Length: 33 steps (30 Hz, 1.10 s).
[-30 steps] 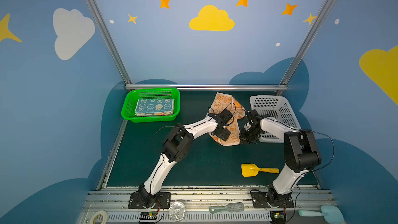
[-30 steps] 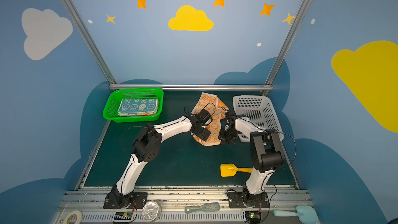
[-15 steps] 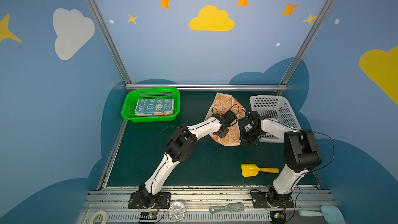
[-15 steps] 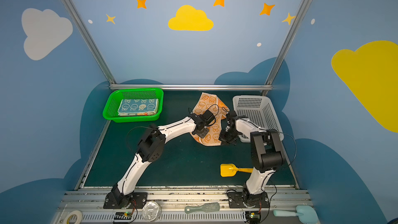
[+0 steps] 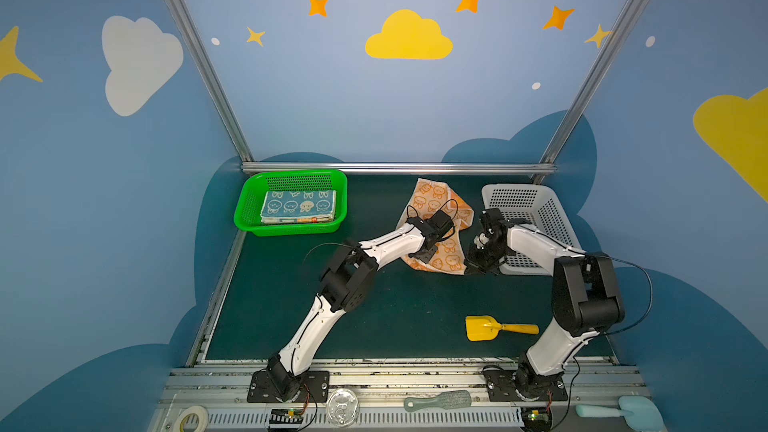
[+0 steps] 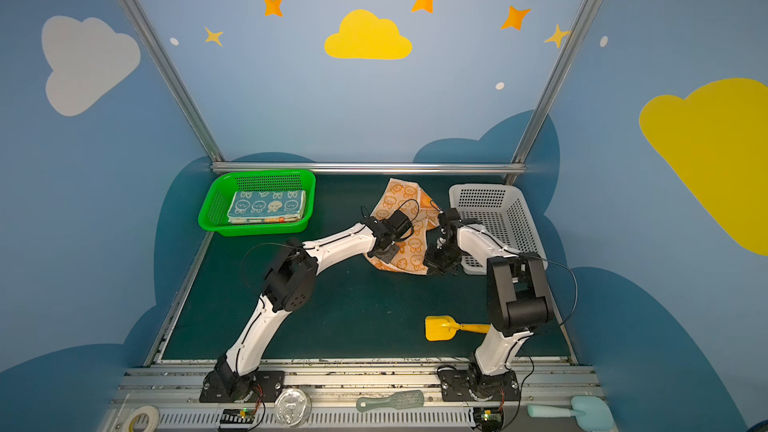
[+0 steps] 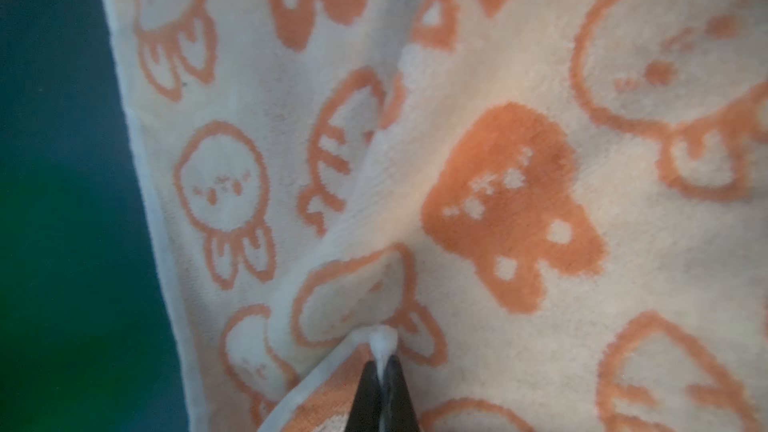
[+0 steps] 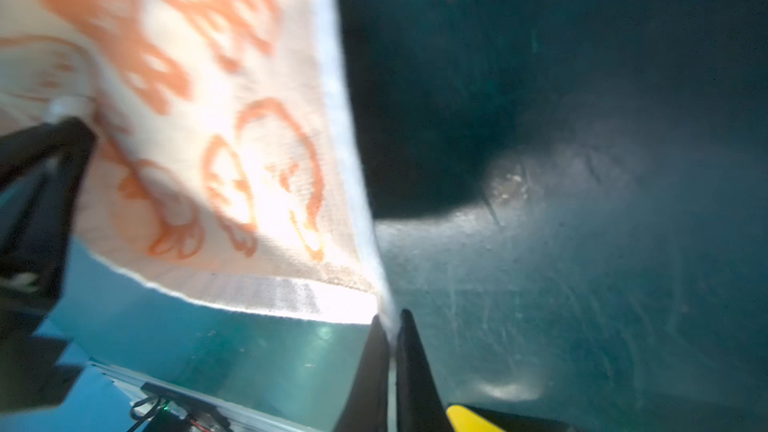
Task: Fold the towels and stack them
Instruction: 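Lift the orange towel by two corners with both grippers, raising it high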
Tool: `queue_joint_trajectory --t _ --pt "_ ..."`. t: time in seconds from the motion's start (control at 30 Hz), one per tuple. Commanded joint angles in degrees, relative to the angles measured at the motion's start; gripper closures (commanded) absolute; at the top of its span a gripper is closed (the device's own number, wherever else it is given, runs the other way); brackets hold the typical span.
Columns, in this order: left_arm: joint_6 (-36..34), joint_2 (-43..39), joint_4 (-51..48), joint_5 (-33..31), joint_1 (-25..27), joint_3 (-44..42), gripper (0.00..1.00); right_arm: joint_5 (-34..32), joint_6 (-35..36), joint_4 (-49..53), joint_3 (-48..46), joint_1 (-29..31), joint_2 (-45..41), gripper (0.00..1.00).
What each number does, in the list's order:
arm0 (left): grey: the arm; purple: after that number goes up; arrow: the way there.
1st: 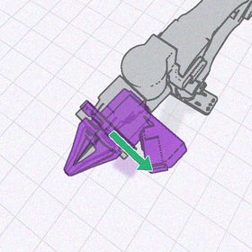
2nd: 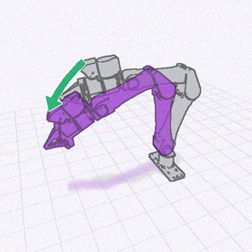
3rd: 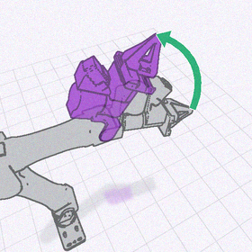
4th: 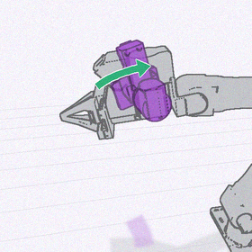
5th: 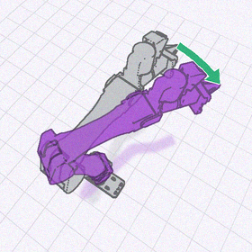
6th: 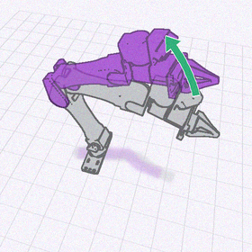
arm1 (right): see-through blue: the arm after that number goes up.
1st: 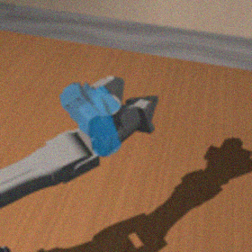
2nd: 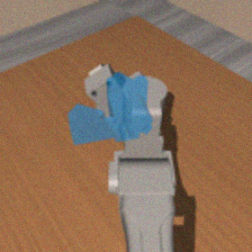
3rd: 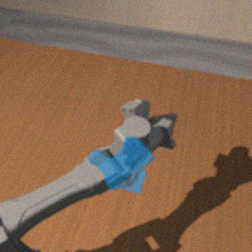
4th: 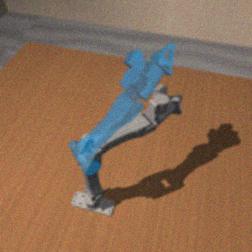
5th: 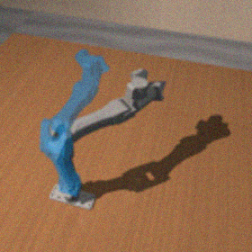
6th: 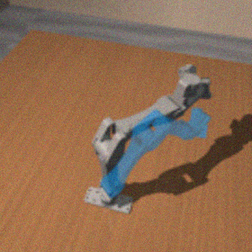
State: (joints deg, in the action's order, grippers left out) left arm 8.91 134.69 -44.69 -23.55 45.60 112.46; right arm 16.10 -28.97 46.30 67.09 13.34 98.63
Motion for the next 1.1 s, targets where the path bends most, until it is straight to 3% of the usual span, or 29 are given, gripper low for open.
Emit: queue_joint_trajectory --t 0.0,0.27,0.57,0.67,0.83,1.07 --pt "1.26 -8.75 -0.70 -2.86 -3.11 -1.31 0.97 -0.46 1.13 4.87 7.41 -0.18 -2.34 1.00" --pt "1.31 -21.45 1.08 -8.52 -8.96 -0.97 0.97 -2.68 1.72 15.26 31.42 0.14 0.53 1.00" --pt "-2.13 -25.95 -2.98 -14.48 -10.64 11.81 0.97 -6.01 7.09 25.99 59.31 1.66 3.84 1.00" --pt "-3.69 -28.57 -2.82 -15.81 -10.39 15.16 0.97 -6.95 10.89 23.16 60.44 2.48 0.05 1.00" --pt "-7.45 -35.72 0.12 -18.93 -8.63 15.96 0.97 -8.97 10.68 14.01 53.97 3.75 -11.22 1.00" --pt "-12.02 -44.36 -1.21 -27.58 1.23 16.05 0.97 -5.80 13.78 16.03 55.07 3.73 -18.49 1.00"
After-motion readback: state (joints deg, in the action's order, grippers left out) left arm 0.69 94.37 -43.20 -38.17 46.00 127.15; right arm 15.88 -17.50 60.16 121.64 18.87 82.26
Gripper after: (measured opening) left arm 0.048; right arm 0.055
